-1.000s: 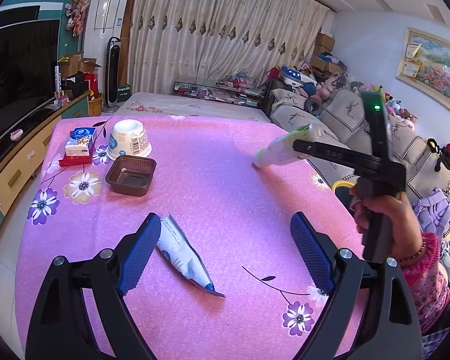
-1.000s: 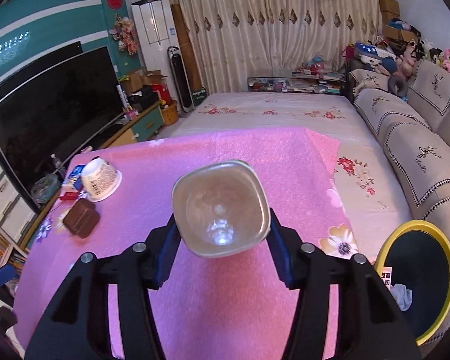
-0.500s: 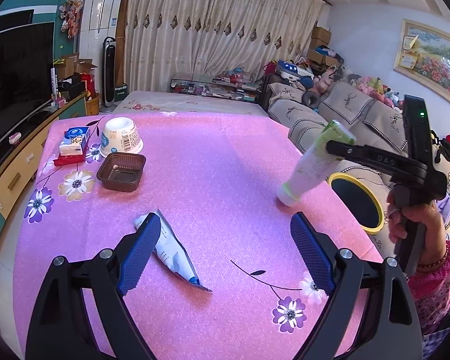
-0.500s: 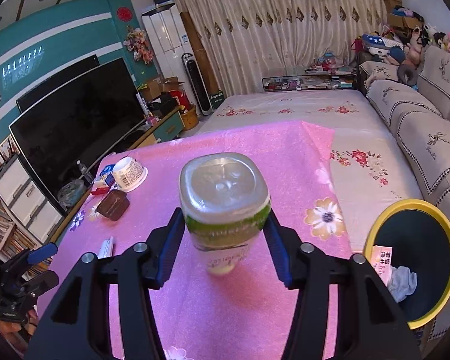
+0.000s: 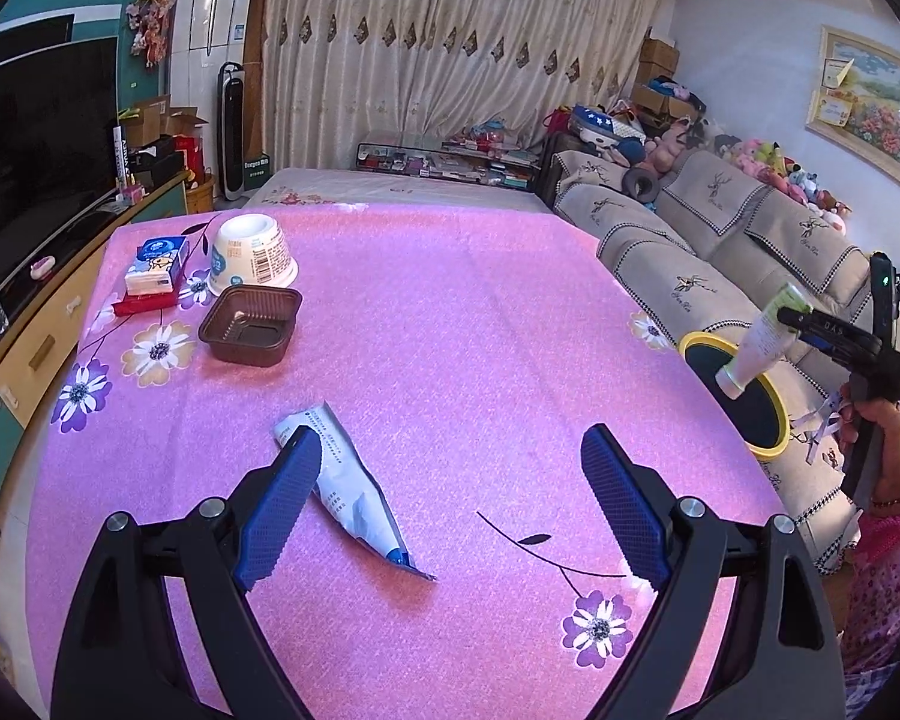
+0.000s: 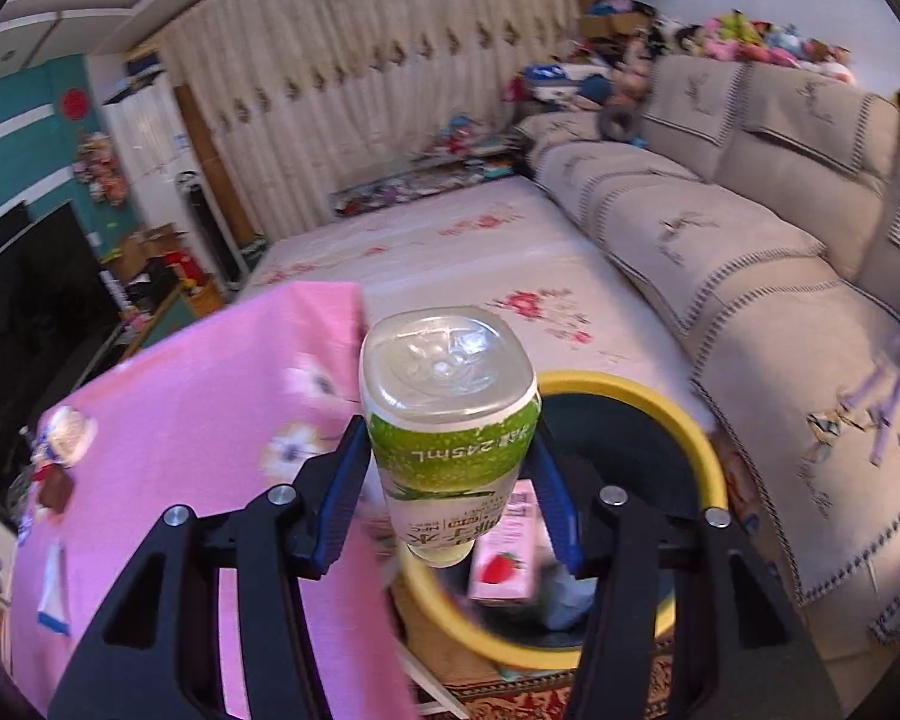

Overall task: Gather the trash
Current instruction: 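Carry the bottle over the yellow bin and open the right gripper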

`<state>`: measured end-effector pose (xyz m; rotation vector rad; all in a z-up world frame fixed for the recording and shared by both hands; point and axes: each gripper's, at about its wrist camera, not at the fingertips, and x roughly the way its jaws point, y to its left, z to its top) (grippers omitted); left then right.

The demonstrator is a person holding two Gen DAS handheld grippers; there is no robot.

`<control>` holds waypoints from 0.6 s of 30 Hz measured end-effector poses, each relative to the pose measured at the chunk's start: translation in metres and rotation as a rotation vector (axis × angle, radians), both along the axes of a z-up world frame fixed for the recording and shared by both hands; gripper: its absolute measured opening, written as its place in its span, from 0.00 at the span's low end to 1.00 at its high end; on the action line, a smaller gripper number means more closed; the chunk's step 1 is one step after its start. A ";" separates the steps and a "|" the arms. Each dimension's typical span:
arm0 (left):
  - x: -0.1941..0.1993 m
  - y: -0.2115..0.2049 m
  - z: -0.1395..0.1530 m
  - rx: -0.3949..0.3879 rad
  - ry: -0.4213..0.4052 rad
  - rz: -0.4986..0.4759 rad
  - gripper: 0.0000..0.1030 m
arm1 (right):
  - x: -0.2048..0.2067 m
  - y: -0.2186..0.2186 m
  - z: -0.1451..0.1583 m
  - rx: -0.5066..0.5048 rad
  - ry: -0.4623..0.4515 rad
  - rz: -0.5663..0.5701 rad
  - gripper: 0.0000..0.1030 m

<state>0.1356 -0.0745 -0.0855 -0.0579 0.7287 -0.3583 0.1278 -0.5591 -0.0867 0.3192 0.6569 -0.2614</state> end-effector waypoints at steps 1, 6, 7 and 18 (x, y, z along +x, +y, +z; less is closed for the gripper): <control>0.001 -0.001 -0.002 0.003 0.005 0.002 0.85 | 0.001 -0.009 -0.010 -0.002 0.024 -0.024 0.49; 0.006 -0.004 -0.013 0.029 0.038 0.010 0.85 | 0.017 -0.033 -0.059 0.031 0.139 -0.080 0.49; 0.006 -0.003 -0.015 0.035 0.043 0.013 0.85 | 0.020 -0.037 -0.070 0.033 0.169 -0.087 0.49; 0.017 0.007 -0.034 0.071 0.089 0.059 0.85 | 0.035 -0.054 -0.103 -0.004 0.252 -0.154 0.63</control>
